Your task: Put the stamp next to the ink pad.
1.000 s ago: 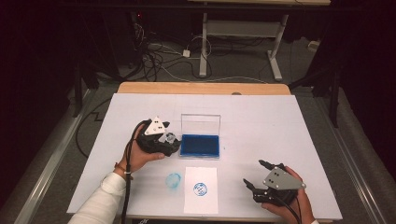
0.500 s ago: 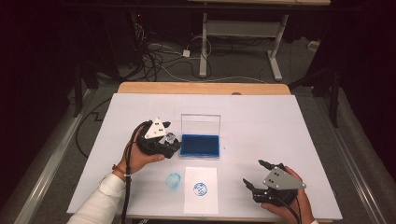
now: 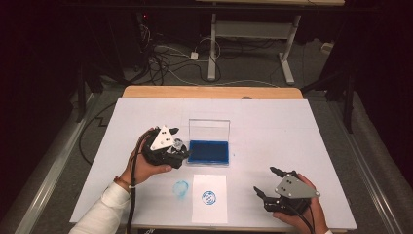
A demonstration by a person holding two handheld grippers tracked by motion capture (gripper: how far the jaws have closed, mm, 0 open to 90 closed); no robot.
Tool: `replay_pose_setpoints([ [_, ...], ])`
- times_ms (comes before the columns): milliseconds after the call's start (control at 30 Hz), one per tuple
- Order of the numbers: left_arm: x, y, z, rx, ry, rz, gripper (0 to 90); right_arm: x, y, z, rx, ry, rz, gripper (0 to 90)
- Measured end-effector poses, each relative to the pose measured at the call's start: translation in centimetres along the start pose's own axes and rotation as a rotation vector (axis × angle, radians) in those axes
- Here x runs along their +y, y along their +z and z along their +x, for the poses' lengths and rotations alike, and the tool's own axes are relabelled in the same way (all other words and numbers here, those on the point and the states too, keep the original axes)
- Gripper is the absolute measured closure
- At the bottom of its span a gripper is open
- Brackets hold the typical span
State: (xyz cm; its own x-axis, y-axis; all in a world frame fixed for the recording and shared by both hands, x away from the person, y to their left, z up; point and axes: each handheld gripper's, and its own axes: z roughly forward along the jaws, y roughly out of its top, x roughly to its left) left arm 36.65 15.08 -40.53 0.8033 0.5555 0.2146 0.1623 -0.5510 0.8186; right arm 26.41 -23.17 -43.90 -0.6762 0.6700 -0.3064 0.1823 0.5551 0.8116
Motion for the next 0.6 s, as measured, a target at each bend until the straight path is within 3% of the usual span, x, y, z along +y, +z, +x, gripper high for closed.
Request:
replay_pose_setpoints([
  [367,0.7,-1.0,-1.4,0.015,0.043,-0.036,15.4,0.1,-0.2,0.0,-0.006,-0.003,-0.016,23.5],
  [600,0.9,-1.5,-1.9,0.012,0.05,-0.057,15.4,0.1,-0.3,0.0,-0.009,0.001,-0.017,23.5],
])
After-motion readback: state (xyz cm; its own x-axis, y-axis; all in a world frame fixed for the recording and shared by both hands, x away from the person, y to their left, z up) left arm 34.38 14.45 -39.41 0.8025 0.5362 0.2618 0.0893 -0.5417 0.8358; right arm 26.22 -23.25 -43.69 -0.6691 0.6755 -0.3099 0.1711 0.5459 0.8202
